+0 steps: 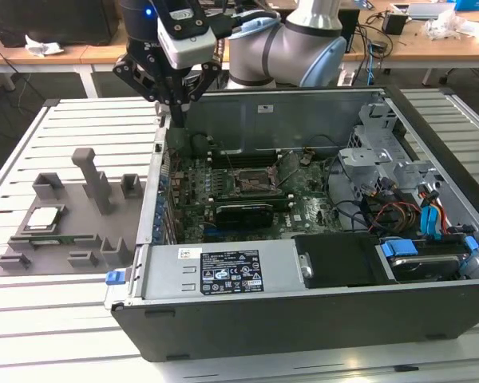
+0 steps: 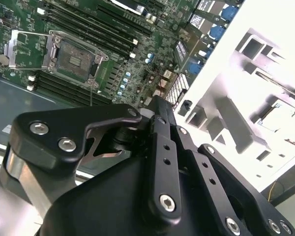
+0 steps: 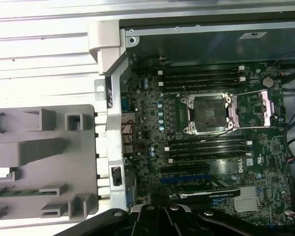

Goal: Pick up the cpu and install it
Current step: 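Reach for the cpu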

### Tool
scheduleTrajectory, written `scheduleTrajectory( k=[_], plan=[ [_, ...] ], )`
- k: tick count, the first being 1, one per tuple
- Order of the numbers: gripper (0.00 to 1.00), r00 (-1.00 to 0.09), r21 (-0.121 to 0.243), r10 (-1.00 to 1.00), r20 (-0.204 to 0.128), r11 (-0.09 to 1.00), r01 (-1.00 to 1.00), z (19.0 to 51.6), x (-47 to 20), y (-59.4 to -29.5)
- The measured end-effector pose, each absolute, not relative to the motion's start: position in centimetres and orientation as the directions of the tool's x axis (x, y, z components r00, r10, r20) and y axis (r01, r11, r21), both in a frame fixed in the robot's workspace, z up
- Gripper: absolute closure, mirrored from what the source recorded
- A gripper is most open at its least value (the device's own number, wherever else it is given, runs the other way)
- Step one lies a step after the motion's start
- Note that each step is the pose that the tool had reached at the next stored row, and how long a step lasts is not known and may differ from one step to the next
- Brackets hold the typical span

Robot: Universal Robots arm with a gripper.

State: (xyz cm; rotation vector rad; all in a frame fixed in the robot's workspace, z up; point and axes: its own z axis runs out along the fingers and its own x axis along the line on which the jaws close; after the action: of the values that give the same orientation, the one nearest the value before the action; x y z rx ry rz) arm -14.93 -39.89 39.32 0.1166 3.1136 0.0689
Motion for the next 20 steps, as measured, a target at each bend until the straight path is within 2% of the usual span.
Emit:
scheduleTrajectory(
  k=[20],
  plan=[
    [0.89, -0.997, 0.045, 0.076, -0.023, 0.996, 0.075, 39.3, -18.2, -39.9]
  ],
)
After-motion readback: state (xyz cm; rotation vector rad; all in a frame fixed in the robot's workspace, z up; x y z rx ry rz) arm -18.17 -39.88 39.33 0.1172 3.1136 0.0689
